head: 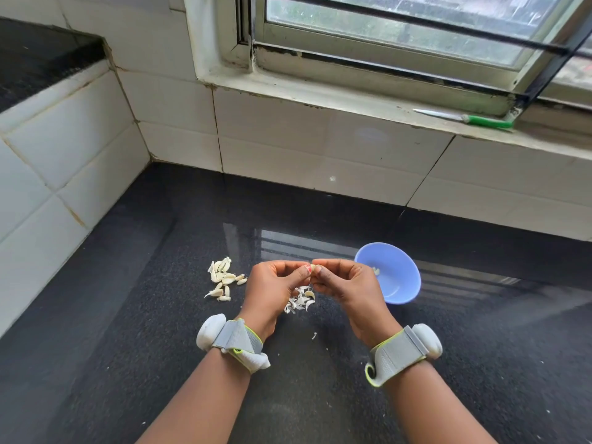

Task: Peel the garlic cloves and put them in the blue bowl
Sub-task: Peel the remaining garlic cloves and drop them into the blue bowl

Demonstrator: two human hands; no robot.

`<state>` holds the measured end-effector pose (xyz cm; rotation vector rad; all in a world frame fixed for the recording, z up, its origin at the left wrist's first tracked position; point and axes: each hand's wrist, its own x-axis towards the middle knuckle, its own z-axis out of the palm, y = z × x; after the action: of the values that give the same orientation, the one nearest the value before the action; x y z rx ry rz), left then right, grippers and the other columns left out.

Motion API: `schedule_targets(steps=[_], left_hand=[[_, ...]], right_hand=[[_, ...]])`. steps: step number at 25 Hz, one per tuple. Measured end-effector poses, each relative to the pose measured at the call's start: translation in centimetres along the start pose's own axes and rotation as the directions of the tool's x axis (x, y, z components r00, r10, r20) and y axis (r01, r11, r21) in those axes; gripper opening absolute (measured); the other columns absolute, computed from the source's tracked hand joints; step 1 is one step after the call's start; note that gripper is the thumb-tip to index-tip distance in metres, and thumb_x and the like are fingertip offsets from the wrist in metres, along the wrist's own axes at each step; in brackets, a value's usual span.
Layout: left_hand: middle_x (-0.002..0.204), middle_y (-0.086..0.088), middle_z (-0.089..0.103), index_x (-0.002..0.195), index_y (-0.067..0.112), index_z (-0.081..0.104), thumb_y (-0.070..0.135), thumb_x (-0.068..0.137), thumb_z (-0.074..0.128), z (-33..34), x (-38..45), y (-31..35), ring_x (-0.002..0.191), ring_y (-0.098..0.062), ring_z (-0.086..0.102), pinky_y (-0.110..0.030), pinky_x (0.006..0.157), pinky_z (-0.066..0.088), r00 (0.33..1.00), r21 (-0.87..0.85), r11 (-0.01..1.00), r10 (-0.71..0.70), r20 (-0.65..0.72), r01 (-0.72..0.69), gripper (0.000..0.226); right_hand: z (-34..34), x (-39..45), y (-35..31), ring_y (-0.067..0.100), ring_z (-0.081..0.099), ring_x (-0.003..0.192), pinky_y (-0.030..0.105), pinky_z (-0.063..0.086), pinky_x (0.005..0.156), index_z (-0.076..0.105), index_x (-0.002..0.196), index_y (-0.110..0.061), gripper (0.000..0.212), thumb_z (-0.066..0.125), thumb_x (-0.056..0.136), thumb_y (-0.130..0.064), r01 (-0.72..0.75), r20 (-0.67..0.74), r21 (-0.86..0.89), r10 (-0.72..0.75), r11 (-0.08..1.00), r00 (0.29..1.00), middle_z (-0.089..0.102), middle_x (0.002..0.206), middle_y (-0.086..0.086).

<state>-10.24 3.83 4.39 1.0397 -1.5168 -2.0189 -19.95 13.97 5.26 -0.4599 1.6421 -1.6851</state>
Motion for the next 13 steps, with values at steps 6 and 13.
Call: schedule_targets(steps=[6,13], left_hand=[[0.079,-0.006,0.074,0.087,0.008,0.074,0.017,0.081,0.073,-0.49,-0.01,0.39,0.071,-0.012,0.07,-0.015,0.053,0.046,0.997,0.025,0.997,-0.074,0.026,0.073,0.011],[0.075,-0.006,0.074,0.088,0.005,0.074,0.012,0.084,0.07,-0.73,0.0,0.9,0.069,-0.012,0.069,-0.015,0.049,0.045,0.996,0.072,0.994,-0.085,0.02,0.083,0.009]], right_hand=[[0.13,0.28,-0.31,0.009,0.068,0.07,0.02,0.054,0.065,0.074,0.094,-0.009,0.01,0.071,0.085,-0.006,0.057,0.005,-0.127,-0.057,0.99,0.998,0.075,0.079,0.005],[0.04,0.61,-0.31,0.011,0.07,0.07,0.021,0.055,0.065,0.076,0.093,-0.015,0.01,0.072,0.085,-0.01,0.105,0.016,-0.266,-0.104,0.958,0.994,0.076,0.08,0.003]])
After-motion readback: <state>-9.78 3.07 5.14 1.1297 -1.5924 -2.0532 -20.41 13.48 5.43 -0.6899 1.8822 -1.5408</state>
